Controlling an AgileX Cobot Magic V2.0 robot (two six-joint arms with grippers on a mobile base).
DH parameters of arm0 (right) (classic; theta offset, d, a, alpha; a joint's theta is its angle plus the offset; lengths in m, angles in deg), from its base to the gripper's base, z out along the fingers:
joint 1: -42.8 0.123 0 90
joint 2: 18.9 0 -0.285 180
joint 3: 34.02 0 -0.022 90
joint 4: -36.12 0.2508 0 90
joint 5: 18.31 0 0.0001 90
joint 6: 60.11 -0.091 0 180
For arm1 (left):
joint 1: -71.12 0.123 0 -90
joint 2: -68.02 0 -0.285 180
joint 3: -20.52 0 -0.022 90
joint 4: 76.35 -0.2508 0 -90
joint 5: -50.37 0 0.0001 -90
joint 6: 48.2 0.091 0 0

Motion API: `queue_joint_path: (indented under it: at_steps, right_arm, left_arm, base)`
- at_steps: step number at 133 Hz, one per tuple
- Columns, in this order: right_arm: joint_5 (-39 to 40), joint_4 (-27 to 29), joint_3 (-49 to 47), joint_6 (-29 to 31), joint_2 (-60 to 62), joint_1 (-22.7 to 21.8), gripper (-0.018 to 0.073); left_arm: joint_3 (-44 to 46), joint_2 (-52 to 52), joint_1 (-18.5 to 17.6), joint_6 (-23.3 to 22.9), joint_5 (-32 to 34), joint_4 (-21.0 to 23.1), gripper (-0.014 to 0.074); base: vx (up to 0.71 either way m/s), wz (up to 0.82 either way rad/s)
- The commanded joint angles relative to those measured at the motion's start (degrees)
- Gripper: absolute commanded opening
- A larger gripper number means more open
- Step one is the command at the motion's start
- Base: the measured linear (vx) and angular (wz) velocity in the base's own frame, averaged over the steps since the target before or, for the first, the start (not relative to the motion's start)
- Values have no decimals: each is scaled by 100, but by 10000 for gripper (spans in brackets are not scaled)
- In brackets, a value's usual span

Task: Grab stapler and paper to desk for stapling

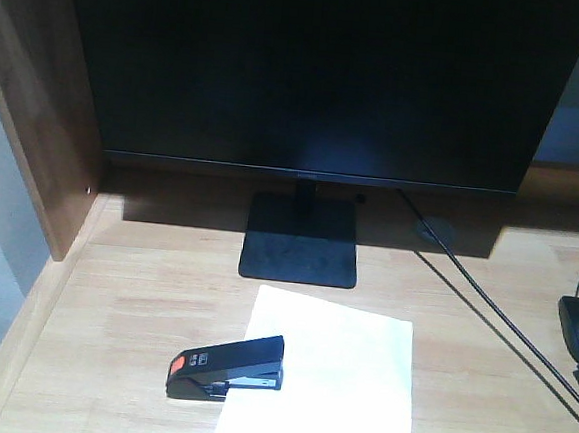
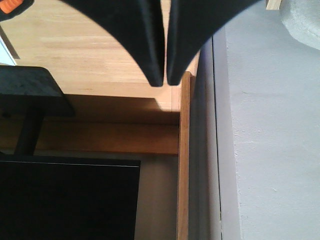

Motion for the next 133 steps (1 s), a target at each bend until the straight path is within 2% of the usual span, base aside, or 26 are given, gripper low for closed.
queue_joint_path:
  at_steps: [1,16,25,35,38,39,49,58,63,77,93,119,133]
  right_arm:
    - [142,147,-169,252,-48,-2,-10]
    - [148,1249,-169,1392,-48,-2,-10]
    - [148,2330,-169,2514,-48,-2,-10]
    - [153,3813,-169,4089,-48,-2,-10]
    - [153,4061,-169,4357,-48,-2,-10]
    - [153,4306,-169,4626,-48,-2,-10]
    - [179,5542,-169,5990,-48,-2,-10]
    - [230,6403,-169,6901,-48,-2,-10]
    - [271,6723,-169,7206,-48,-2,-10]
    - [347,7184,-169,7581,-48,-7,-10]
    - [286,7117,-169,7505,4,-97,-10]
    - [399,7106,356,7149,467,-745,-10]
    - [577,7061,825,7123,909,-736,-10]
  left_arm:
    - [-54,-93,3,-15,438,7,-6]
    - [-54,-93,3,-15,438,7,-6]
    - [-54,-93,3,-15,438,7,-6]
    - [-54,-93,3,-15,438,7,-6]
    - [-54,-93,3,-15,438,7,-6]
    - [-54,-93,3,-15,438,7,-6]
    - [-54,-93,3,-15,438,7,-6]
    - [-54,-93,3,-15,438,7,-6]
    - [-54,-93,3,-15,438,7,-6]
    - [-54,-93,3,-15,438,7,-6]
    - [-54,-93,3,-15,438,7,-6]
    - [-54,-93,3,-15,438,7,-6]
    - [-54,-93,3,-15,438,7,-6]
  base:
    - [0,0]
    - [0,0]
    - [0,0]
    - [0,0]
    - [0,0]
    - [0,0]
    - [0,0]
    - [0,0]
    - [0,0]
    - [0,0]
    - [0,0]
    - [0,0]
    - [0,0]
